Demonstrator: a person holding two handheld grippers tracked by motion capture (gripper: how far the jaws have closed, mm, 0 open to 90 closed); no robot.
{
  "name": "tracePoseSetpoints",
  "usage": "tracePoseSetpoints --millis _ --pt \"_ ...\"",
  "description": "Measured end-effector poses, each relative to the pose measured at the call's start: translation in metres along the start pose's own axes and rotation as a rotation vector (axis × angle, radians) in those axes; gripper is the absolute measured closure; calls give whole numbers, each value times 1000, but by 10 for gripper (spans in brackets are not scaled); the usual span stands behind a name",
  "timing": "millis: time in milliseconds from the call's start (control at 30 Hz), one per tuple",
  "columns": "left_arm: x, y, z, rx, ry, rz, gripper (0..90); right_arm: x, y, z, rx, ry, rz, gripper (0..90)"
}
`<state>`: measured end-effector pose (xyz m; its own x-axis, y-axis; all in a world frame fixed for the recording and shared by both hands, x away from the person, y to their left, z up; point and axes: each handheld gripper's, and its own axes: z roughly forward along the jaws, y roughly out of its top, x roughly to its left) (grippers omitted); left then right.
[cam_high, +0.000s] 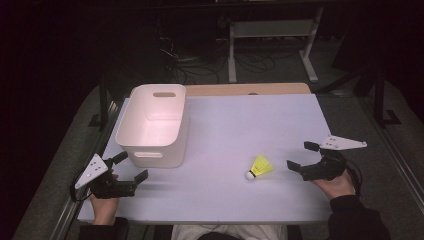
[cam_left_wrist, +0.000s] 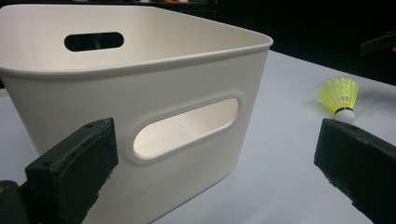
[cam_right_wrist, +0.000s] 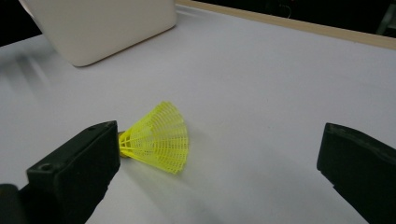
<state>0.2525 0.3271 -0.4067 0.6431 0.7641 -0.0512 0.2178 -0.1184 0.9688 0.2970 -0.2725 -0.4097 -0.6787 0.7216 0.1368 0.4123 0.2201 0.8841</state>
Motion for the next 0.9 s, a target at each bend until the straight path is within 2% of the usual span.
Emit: tracePoseSetpoints --millis 233,900 --pt "0 0 -1 0 8 -1 0 0 0 -3 -8 -1 2 0" --pt "-1 0 0 5 -3 -4 0 1 1 0 23 12 -8 0"
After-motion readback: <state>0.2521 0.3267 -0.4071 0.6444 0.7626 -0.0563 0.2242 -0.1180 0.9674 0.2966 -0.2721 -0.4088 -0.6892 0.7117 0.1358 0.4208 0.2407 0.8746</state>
